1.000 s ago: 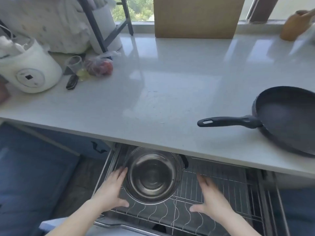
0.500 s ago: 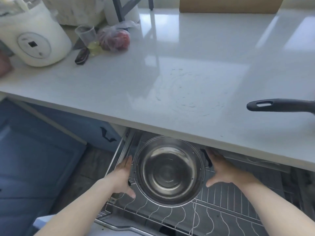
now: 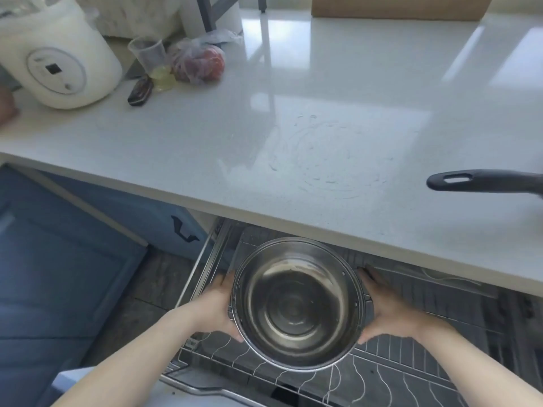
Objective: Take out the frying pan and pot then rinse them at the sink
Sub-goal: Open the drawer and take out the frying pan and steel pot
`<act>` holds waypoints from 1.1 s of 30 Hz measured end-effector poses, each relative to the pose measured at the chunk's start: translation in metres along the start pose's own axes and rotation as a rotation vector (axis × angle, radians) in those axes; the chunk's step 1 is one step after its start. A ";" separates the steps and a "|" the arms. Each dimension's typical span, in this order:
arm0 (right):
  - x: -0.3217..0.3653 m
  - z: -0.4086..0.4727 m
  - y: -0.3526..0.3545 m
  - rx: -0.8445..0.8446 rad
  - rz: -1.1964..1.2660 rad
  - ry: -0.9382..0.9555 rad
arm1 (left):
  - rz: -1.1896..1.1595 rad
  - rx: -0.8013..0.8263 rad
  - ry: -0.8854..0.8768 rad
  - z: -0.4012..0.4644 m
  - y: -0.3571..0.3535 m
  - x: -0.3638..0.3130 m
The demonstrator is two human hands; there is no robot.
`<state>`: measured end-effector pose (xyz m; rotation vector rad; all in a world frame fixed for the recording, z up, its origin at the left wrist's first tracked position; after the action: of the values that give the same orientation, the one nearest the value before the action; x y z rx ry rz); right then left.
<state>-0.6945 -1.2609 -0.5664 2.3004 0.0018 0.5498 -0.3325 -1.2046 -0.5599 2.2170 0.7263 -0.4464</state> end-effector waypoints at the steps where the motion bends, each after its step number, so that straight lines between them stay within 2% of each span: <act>1: -0.001 -0.012 0.002 0.023 0.031 -0.018 | -0.006 0.022 -0.011 -0.005 0.000 -0.004; 4: -0.004 -0.050 0.009 0.049 0.076 -0.086 | -0.008 0.092 -0.022 -0.023 0.002 -0.025; 11: 0.003 -0.142 0.039 -0.065 0.093 -0.095 | 0.027 0.168 -0.084 -0.068 0.014 -0.088; 17: 0.004 -0.197 0.046 -0.110 0.055 -0.198 | 0.070 0.212 -0.138 -0.097 0.022 -0.130; 25: 0.024 -0.252 0.024 -0.087 0.126 -0.274 | 0.134 0.273 -0.183 -0.134 0.019 -0.141; 33: 0.052 -0.300 0.021 -0.176 0.150 -0.207 | 0.071 0.224 -0.262 -0.198 0.030 -0.132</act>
<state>-0.7672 -1.0628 -0.3452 2.1846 -0.3101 0.3687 -0.3985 -1.1211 -0.3452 2.3226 0.4747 -0.7984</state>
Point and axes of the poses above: each hand's wrist, its own z-axis towards the middle knuckle, its own y-axis out of the back of the hand, x = y × z, the point moved 2 cm from there along z, towards the middle knuckle, and after that the axes turned 13 degrees about -z, right-handed, at the moved point
